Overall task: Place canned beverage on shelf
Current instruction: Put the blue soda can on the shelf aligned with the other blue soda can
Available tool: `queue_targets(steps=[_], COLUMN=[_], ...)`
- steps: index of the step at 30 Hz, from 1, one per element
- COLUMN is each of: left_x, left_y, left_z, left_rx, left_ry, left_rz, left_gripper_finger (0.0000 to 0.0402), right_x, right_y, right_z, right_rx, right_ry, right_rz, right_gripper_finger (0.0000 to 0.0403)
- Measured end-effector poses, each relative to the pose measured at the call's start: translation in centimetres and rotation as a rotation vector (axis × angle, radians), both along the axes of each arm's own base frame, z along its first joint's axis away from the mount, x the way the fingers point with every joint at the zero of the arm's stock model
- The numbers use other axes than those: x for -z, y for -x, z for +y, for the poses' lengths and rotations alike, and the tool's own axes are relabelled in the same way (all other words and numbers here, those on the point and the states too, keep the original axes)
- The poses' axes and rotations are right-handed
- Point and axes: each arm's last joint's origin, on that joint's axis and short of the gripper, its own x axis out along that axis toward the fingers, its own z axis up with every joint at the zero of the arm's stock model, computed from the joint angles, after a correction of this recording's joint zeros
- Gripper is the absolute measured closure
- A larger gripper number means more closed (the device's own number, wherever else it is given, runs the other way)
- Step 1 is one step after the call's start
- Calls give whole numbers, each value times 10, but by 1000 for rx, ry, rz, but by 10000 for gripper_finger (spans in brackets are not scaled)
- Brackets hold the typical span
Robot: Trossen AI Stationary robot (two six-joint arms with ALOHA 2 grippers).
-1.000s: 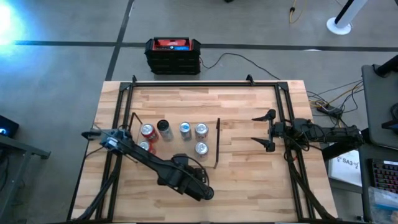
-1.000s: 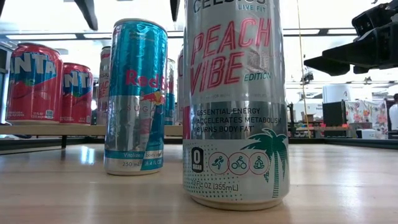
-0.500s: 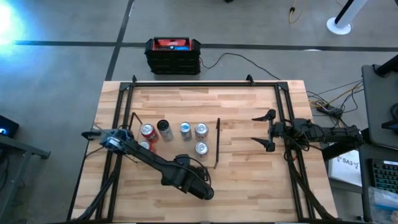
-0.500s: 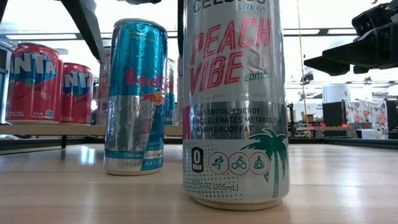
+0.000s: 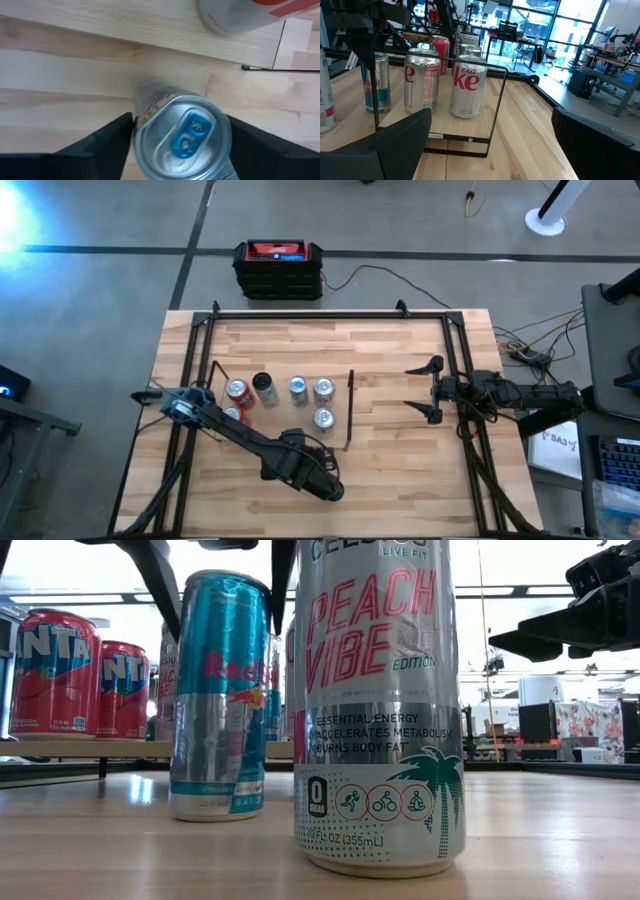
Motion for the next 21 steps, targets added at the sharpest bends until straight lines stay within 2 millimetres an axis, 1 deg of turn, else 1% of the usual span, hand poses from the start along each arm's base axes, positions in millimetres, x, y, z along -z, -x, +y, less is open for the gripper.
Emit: queue_targets(steps=[4,7,10,21], left_x=[1,2,2,0], left_y=[0,0,0,-1], left_z=[0,0,-2,-8], left_rx=[0,7,72,498], left_ry=[0,0,-8,-60], left_rz=[-1,-2,1,39], left_gripper_finger=[176,179,179,179], right_x=[0,0,0,0], right_y=[0,0,0,0], right_z=[0,0,0,0], right_rx=[0,0,0,0], right_ry=[0,1,1,1], right_rz=[0,0,0,0], right_gripper_finger=[5,5,5,5])
